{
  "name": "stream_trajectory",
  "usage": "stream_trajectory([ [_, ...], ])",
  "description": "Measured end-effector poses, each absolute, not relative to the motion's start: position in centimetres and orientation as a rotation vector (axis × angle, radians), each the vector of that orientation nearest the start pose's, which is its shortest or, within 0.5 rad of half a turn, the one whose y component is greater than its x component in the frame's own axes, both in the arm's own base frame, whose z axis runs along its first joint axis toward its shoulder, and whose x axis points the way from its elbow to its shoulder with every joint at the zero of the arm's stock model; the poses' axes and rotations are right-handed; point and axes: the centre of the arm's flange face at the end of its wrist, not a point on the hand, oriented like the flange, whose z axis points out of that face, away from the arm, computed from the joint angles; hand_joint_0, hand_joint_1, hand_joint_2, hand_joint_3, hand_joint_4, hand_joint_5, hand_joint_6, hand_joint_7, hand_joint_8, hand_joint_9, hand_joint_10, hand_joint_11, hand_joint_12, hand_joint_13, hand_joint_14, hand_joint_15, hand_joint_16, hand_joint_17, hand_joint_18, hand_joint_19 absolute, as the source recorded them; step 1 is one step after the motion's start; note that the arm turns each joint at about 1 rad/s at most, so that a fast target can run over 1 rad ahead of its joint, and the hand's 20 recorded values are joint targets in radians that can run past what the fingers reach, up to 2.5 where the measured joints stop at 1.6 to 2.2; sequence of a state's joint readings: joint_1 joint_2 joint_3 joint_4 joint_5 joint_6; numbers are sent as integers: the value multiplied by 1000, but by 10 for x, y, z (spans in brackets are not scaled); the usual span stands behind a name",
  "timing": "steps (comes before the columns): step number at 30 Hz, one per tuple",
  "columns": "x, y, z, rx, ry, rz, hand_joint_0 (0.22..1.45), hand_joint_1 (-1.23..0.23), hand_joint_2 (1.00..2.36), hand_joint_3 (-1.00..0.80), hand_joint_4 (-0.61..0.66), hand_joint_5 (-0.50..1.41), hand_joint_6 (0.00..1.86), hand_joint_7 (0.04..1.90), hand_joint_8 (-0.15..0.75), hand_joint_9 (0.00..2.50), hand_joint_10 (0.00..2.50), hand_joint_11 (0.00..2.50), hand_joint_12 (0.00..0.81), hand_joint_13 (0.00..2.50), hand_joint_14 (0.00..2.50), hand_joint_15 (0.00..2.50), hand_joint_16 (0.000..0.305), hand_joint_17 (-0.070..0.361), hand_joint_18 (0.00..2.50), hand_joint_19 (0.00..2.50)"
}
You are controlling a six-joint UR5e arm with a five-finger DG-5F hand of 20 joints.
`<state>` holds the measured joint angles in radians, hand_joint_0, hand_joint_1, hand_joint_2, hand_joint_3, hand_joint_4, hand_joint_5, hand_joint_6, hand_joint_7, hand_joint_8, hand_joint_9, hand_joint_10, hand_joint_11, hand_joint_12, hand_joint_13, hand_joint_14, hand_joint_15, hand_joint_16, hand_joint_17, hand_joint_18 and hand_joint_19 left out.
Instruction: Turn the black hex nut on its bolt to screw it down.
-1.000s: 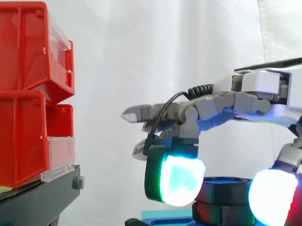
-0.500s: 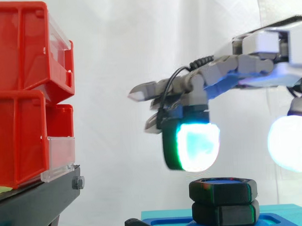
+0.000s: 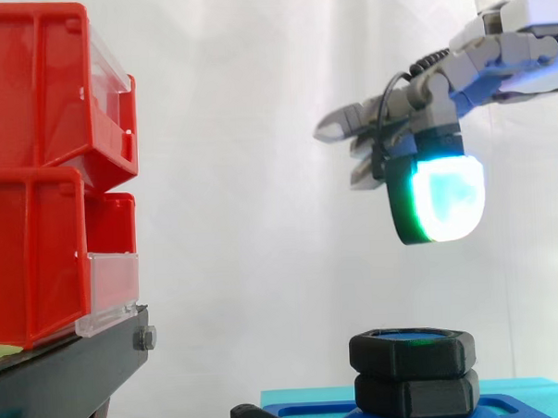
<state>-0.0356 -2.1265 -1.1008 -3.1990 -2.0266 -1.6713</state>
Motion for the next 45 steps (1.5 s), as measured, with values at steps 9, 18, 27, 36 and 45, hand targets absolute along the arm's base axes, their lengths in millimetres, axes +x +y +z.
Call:
stream_trajectory([
  [9,636,-135,399,-325,1709,265,479,-431,1000,-500,154,-136,504,1155,240,486,0,0,347,157,0,0,48,107,185,300],
  [18,593,-136,395,-108,1623,296,489,-438,1000,-500,126,-131,503,1210,247,536,0,0,326,202,0,0,44,100,192,300],
  [27,588,-134,362,132,1627,424,492,-504,1000,-500,137,-168,503,989,223,629,2,65,185,274,0,0,14,32,0,365],
  [36,587,-135,361,321,1620,574,478,-494,1000,-500,127,-176,503,959,201,628,0,76,198,304,0,0,19,43,35,374],
  [45,587,-135,360,340,1619,591,478,-488,1000,-500,140,-177,503,940,207,640,2,76,207,346,0,0,20,46,76,371],
])
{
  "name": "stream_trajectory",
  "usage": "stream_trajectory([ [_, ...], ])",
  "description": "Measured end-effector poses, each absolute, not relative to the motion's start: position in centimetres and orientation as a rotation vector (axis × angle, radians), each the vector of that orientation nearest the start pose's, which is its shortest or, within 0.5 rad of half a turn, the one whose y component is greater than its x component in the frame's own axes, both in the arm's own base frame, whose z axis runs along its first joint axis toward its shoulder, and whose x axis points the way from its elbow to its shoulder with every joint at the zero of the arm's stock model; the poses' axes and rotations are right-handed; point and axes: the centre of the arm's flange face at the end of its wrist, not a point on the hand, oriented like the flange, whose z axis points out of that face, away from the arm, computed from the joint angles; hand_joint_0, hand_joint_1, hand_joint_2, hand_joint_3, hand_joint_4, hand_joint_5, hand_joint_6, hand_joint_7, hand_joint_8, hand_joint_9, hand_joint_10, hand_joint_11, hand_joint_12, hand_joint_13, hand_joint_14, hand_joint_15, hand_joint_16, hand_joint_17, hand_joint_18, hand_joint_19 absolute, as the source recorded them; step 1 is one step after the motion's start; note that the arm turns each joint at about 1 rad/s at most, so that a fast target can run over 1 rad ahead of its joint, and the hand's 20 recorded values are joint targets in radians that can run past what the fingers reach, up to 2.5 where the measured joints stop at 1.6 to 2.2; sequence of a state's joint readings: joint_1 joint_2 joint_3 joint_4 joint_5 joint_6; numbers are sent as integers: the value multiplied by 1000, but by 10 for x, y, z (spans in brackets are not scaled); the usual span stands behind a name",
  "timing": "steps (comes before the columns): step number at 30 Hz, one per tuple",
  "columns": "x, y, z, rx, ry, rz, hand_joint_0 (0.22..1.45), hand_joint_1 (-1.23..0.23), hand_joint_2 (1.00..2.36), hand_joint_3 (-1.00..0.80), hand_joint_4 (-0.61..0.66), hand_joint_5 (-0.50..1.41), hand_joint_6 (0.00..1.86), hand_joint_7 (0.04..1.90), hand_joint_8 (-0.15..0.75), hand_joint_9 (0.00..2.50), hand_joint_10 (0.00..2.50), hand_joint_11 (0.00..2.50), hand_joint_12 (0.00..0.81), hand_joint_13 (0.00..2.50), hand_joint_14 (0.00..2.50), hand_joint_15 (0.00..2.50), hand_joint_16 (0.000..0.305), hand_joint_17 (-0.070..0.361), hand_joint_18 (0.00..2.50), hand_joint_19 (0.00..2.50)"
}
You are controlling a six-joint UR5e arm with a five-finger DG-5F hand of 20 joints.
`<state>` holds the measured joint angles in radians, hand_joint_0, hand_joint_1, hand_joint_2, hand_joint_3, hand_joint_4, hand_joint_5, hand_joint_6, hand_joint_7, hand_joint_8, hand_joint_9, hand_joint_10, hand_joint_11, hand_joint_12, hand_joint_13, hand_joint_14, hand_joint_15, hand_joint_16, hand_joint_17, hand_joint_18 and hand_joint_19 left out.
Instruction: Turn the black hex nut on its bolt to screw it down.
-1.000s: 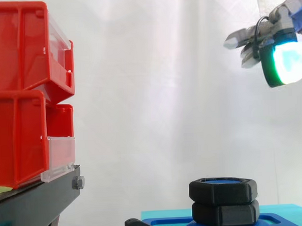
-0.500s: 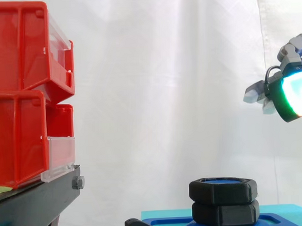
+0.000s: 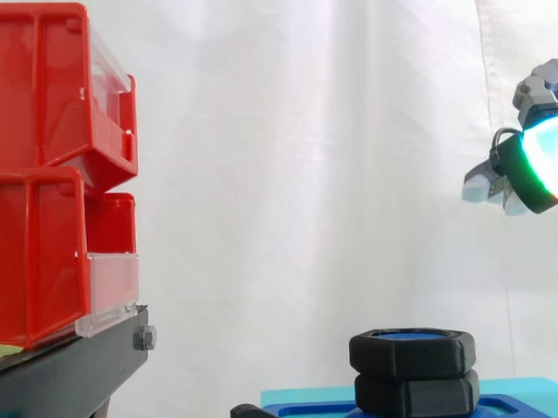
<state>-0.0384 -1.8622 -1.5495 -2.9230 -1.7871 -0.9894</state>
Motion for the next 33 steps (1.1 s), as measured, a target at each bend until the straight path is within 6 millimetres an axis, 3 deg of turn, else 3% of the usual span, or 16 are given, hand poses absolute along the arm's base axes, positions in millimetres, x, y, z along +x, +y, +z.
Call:
stream_trajectory([
  [22,587,-135,360,341,1619,591,484,-495,1000,-500,170,-156,503,932,222,712,3,96,216,414,0,9,21,47,136,378],
  [29,587,-135,360,341,1619,591,494,-481,1000,-500,194,-156,503,930,245,665,4,108,301,372,0,0,38,86,176,337],
  [33,587,-135,360,341,1619,591,495,-481,1000,-500,195,-156,503,929,246,661,3,103,307,366,0,0,40,89,203,346],
])
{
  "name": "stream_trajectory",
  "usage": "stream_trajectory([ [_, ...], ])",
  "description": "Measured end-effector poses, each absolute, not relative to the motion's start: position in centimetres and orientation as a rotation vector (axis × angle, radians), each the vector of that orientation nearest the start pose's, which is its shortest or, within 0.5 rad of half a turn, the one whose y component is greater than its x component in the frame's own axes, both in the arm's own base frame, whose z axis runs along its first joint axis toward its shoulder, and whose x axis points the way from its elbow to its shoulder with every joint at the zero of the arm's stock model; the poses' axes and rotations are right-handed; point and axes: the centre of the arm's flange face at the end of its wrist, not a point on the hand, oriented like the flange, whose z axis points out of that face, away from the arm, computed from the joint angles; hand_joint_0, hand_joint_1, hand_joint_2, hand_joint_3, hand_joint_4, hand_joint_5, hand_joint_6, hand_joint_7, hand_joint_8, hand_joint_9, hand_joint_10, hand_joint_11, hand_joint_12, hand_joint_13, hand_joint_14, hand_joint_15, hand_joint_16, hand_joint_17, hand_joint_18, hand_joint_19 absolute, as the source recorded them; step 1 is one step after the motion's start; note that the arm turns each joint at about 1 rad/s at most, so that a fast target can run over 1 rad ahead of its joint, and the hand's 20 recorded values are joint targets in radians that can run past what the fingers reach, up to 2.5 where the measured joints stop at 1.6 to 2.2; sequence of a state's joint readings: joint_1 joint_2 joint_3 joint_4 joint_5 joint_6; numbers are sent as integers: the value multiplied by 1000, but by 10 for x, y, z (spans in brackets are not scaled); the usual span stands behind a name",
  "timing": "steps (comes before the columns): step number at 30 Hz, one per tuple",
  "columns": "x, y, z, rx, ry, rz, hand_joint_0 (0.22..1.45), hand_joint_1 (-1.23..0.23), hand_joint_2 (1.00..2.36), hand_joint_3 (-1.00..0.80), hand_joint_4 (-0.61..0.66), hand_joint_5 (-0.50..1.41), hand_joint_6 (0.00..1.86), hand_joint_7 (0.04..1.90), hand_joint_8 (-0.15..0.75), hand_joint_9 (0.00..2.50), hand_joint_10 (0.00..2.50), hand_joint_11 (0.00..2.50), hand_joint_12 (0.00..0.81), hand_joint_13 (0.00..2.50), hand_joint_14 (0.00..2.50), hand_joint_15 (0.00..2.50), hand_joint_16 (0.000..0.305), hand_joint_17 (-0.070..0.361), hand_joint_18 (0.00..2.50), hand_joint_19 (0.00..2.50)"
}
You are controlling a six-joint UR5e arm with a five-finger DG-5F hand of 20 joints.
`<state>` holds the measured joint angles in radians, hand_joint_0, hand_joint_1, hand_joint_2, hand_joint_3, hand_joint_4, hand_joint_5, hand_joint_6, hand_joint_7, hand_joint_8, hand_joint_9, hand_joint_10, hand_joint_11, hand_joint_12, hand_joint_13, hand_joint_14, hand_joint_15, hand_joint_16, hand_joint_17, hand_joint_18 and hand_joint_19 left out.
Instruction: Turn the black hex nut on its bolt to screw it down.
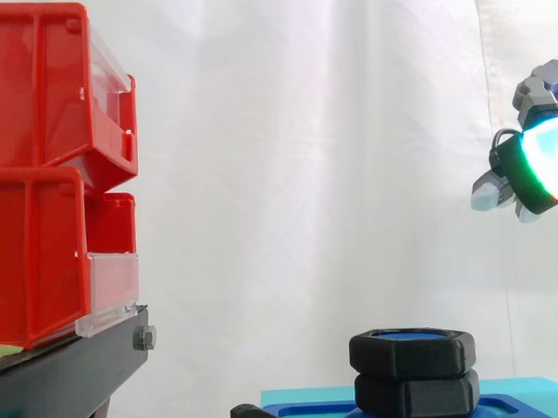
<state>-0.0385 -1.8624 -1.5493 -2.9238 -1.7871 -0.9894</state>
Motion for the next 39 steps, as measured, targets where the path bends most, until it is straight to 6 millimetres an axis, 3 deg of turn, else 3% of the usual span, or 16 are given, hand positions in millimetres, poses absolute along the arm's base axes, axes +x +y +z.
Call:
stream_trajectory([
  [39,587,-135,360,340,1619,591,520,-457,1000,-500,205,-156,503,916,256,636,2,79,330,353,0,0,42,96,303,369],
])
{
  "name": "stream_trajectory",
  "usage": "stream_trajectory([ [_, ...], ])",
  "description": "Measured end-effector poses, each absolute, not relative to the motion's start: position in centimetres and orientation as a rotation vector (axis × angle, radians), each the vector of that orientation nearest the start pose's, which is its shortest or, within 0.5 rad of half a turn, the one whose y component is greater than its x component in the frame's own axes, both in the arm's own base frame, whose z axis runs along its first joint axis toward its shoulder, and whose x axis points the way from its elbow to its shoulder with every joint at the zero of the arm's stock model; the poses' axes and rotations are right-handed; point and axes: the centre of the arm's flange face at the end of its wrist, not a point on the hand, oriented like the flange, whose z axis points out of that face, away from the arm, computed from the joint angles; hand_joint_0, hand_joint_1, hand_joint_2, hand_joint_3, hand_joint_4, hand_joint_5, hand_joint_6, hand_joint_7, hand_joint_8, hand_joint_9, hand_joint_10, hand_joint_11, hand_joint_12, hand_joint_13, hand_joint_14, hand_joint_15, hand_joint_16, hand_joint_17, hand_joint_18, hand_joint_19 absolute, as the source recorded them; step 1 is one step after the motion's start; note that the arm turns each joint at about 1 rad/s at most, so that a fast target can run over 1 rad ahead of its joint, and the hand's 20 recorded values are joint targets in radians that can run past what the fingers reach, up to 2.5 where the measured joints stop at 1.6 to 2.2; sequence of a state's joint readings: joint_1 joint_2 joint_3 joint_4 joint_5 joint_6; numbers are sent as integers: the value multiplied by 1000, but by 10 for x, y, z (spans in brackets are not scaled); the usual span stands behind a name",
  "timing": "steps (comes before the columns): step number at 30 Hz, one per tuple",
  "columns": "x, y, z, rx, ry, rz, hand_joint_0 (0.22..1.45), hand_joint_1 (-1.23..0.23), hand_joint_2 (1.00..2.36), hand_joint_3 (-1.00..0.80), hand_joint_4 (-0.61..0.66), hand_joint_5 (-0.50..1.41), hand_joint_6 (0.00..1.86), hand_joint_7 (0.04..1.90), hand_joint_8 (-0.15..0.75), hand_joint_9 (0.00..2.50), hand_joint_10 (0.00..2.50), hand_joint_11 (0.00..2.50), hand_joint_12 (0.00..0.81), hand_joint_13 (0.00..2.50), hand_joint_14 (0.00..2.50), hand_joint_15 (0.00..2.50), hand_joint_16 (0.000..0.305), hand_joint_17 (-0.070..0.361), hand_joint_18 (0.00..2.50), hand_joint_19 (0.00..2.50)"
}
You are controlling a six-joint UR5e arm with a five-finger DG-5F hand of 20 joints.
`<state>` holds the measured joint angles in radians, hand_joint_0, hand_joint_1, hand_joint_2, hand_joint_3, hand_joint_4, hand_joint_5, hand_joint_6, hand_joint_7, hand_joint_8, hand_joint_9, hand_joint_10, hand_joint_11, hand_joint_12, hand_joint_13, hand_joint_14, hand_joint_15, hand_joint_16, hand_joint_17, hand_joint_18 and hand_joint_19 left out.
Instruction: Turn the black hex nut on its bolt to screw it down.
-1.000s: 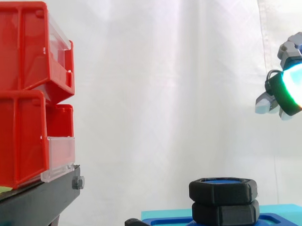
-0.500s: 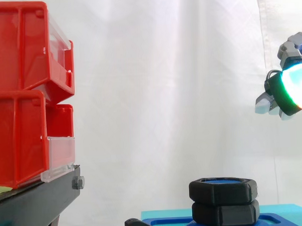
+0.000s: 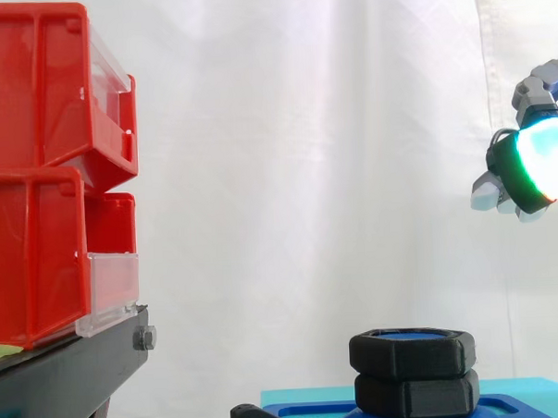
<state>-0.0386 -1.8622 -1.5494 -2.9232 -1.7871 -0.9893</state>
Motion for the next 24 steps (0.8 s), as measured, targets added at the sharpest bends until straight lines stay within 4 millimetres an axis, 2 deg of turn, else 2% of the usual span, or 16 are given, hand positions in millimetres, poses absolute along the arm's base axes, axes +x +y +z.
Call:
stream_trajectory([
  [24,587,-135,360,341,1619,591,520,-441,1000,-500,208,-161,504,906,269,623,1,66,341,343,0,0,45,100,316,385],
])
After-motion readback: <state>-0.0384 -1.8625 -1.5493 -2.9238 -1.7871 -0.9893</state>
